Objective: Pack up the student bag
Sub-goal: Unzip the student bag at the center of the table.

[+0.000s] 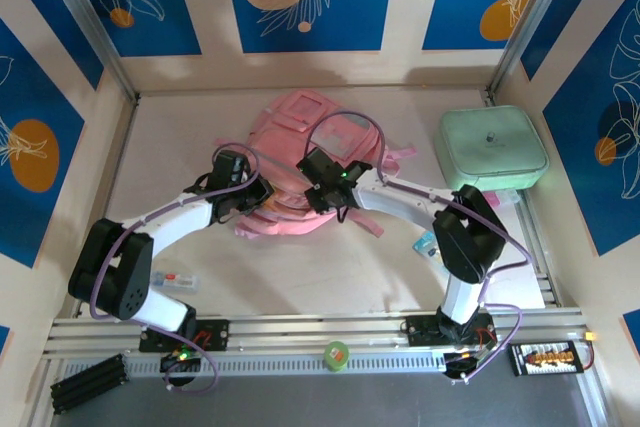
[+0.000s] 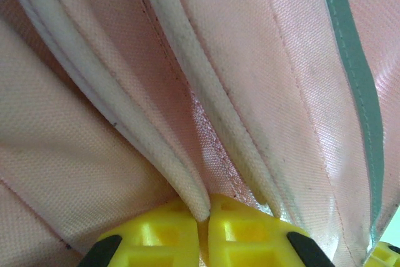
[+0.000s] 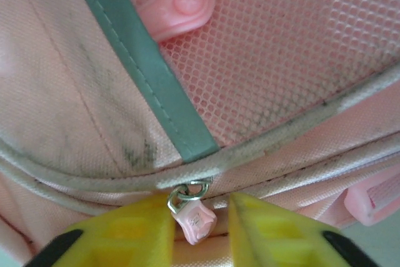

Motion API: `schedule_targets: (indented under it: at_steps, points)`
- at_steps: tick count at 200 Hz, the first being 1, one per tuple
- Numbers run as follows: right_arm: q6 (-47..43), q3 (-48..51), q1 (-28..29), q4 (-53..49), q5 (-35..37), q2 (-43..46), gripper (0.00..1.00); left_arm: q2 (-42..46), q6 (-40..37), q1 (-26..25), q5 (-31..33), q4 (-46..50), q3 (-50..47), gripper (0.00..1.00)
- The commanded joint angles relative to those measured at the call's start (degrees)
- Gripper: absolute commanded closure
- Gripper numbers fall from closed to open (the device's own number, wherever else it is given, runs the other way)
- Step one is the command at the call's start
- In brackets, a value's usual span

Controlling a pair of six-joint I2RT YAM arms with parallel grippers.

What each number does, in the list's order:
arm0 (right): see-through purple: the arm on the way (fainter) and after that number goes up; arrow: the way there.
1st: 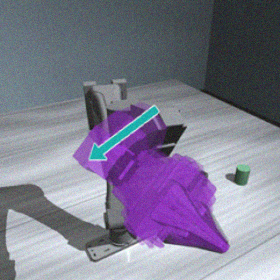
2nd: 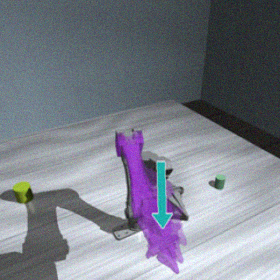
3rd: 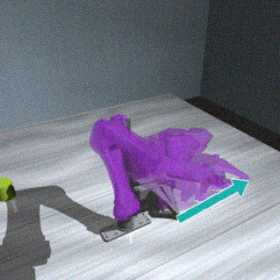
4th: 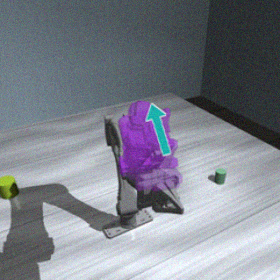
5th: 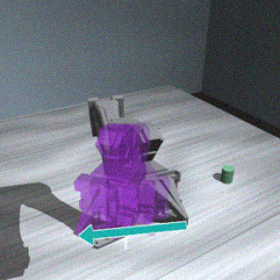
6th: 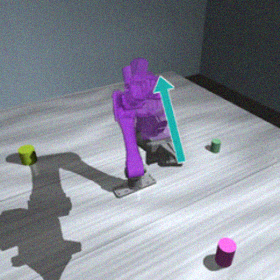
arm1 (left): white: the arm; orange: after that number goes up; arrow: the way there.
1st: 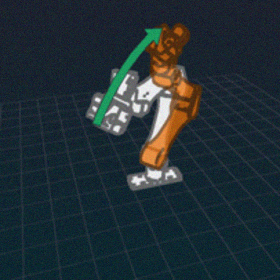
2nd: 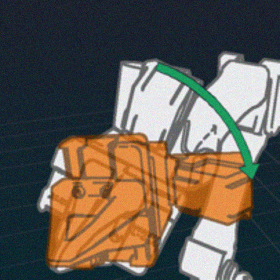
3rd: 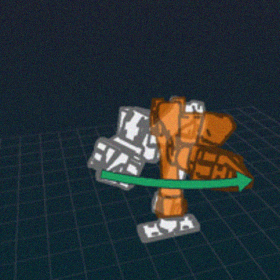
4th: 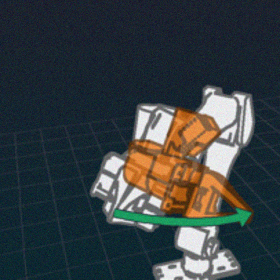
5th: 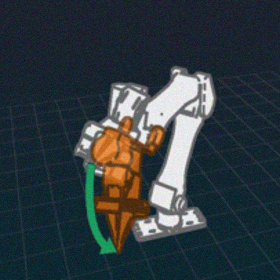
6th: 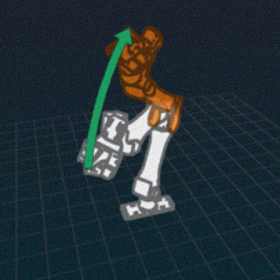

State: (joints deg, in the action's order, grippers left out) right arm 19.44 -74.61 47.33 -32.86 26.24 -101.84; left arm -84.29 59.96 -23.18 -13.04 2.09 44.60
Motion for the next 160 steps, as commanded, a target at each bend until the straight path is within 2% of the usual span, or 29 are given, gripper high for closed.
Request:
schedule_targets:
  at_steps: [1, 27, 57, 85, 101, 127, 160]
  points:
    - [1.21, -2.38, -0.40, -1.38, 0.27, -1.02, 0.81, 0.44, -0.64, -1.32, -3.59, -1.39, 1.05, 0.90]
    - [1.85, -1.77, -0.40, -2.37, -0.84, 0.42, 0.91, 0.27, 0.20, -1.27, -4.72, -2.89, 1.28, 0.91]
    - [1.79, -2.05, -0.57, -3.69, -7.25, 3.38, 0.97, -0.71, 1.02, -1.25, -5.39, -3.98, 1.52, 0.92]
    - [3.59, -2.34, -1.37, -4.43, -17.49, 5.26, 0.98, -1.74, 2.40, -1.39, -5.68, -6.09, 1.45, 0.93]
    - [4.82, -2.47, -1.36, -5.08, -20.73, 5.21, 0.98, -2.10, 2.96, -1.60, -5.43, -6.79, 1.46, 0.93]
    - [7.67, -2.65, -0.48, -4.56, -23.97, 4.07, 0.98, -2.62, 4.08, -2.12, -4.93, -8.14, 1.46, 0.93]
    - [10.87, -3.57, 2.08, -2.78, -21.97, 1.65, 0.98, -3.42, 5.59, -2.84, -4.41, -9.48, 1.46, 0.93]
